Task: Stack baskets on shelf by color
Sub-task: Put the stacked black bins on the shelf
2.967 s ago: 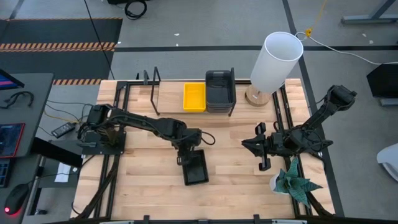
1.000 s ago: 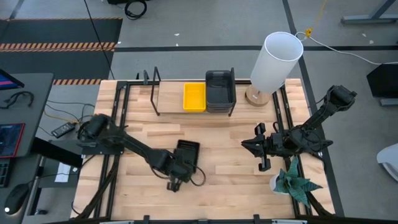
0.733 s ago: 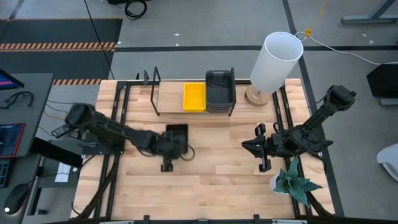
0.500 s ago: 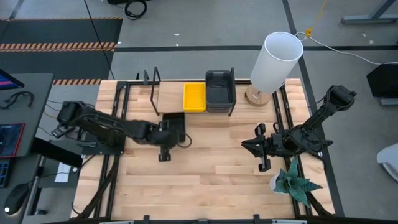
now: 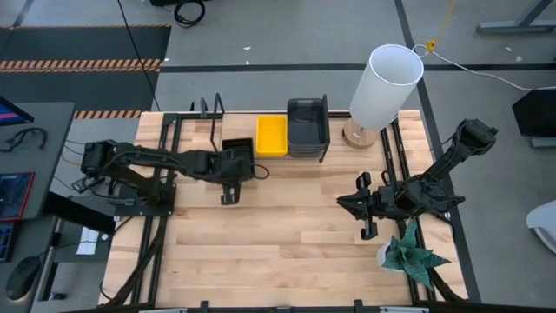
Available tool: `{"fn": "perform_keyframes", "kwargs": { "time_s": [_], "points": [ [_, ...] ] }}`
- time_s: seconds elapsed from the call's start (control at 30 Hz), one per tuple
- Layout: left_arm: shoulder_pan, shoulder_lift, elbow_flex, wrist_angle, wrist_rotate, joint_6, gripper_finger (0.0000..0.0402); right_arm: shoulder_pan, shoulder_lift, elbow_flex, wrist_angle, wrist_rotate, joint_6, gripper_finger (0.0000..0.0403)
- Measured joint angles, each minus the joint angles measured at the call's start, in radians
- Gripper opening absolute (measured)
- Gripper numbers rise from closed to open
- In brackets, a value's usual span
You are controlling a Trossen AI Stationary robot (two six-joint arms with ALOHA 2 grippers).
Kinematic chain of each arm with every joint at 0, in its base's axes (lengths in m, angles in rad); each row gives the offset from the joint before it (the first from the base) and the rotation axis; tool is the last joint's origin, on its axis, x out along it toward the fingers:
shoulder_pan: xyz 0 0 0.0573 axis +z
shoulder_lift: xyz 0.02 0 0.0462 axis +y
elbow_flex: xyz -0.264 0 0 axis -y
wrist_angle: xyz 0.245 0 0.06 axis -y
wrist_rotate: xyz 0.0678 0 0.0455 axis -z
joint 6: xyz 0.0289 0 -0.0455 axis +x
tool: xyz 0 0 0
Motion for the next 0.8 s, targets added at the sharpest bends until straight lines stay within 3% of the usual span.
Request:
{"fn": "perform_keyframes", "kwargs": {
  "time_s": [0.2, 0.47, 0.6, 0.8],
  "points": [
    [0.136, 0.000, 0.000, -0.004, 0.001, 0.129, 0.0012, 0.000, 0.000, 0.000, 0.000, 0.000, 0.000, 0.0040],
    [0.349, 0.001, 0.000, 0.066, 0.115, 0.341, 0.0017, 0.000, 0.000, 0.000, 0.000, 0.000, 0.000, 0.0040],
    [0.403, 0.002, 0.000, 0.068, 0.189, 0.360, 0.0035, 0.000, 0.000, 0.000, 0.000, 0.000, 0.000, 0.0040],
    [0.391, 0.002, 0.000, 0.069, 0.174, 0.353, 0.0100, 0.000, 0.000, 0.000, 0.000, 0.000, -0.002, 0.0040]
  ]
}}
